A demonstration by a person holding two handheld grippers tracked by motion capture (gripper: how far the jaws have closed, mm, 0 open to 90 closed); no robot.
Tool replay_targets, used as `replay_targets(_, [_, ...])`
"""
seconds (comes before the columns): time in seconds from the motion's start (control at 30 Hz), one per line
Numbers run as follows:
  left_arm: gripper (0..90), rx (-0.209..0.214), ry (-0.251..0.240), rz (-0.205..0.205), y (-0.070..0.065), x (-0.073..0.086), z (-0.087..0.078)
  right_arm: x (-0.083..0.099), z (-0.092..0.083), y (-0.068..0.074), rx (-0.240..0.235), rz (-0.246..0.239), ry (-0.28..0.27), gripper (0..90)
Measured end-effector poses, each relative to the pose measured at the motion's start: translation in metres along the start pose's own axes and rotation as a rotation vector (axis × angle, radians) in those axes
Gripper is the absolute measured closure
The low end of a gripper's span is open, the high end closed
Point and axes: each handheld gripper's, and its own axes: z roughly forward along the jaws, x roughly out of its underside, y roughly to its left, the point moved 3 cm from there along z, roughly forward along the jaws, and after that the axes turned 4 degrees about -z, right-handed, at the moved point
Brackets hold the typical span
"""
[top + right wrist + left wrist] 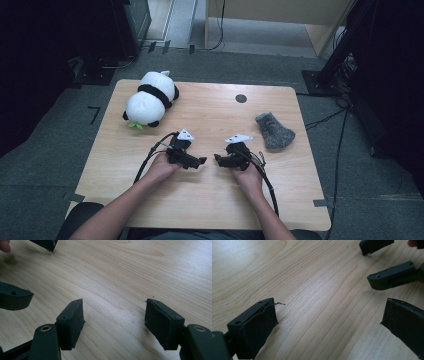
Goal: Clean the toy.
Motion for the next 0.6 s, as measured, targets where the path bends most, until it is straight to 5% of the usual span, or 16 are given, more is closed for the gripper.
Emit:
replay_targets(0.17, [0.0,-0.011,-0.009,0.048,-0.0016,0.003,0.0015,0.0041,0.0046,0.0056,0.023,-0.078,-0.043,25.7])
replay_targets(0.3, [0.0,-0.075,0.001,0.153,-0.0053,0.0078,0.004,0.007,0.0049,0.0068,0.025,-0.075,-0.07,24.9])
replay_targets(0.6, [0.0,-0.099,-0.001,0.146,-0.0085,0.0081,0.0056,0.0069,0.0059,0.0071,0.017,-0.085,-0.059,18.0])
